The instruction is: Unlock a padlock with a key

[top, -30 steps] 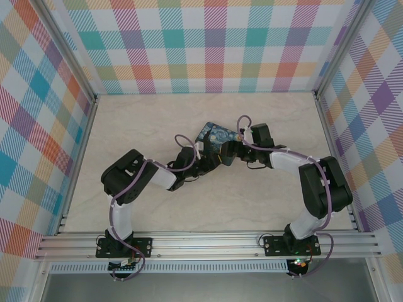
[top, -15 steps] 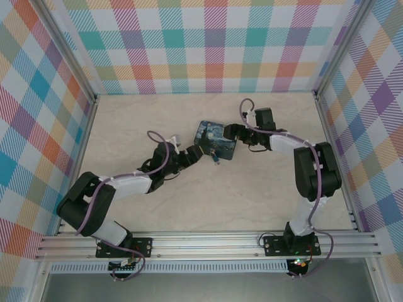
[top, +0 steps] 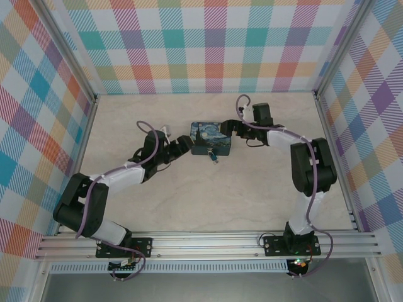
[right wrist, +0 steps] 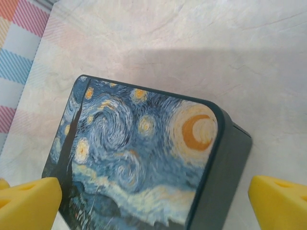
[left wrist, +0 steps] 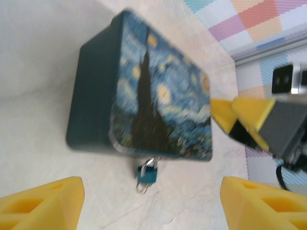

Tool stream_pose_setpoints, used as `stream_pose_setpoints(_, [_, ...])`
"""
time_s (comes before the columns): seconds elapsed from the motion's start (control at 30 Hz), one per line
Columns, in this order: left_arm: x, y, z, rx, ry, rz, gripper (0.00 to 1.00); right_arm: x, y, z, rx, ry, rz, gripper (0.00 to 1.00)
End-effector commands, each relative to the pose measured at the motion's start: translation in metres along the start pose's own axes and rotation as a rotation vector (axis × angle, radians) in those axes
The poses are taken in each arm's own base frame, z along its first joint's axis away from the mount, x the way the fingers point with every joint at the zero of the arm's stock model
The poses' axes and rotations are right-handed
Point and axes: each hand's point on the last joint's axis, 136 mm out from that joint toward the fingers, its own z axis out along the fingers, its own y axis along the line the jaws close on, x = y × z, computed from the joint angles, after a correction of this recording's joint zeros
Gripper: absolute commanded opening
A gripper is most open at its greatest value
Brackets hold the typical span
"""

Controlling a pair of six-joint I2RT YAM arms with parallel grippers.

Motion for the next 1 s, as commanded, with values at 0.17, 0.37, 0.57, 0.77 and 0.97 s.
stream_pose_setpoints(0.17, [-0.048, -0.020, 0.032, 0.042, 0.033, 0.069, 0.76, 0.040, 0.035, -0.053, -0.024, -0.040, -0.036, 0.90])
stream_pose_setpoints(0.37, [-0.078, -0.009, 0.074, 0.011, 0.060, 0.146, 0.80, 0.103, 0.049, -0.029, -0.013, 0.035, -0.096, 0.83])
stream_pose_setpoints(0.57, [-0.100, 0.002, 0.109, -0.016, 0.099, 0.202, 0.89, 0.118, 0.050, 0.004, -0.005, 0.076, -0.168, 0.74])
stream_pose_setpoints(0.77, [-0.109, -0.001, 0.139, 0.013, 0.142, 0.231, 0.94, 0.116, 0.037, 0.026, 0.036, 0.069, -0.211, 0.70])
stream_pose_setpoints(0.97, [-0.105, 0.001, 0.165, 0.047, 0.217, 0.229, 0.95, 0.116, 0.038, 0.040, 0.018, 0.073, -0.242, 0.65])
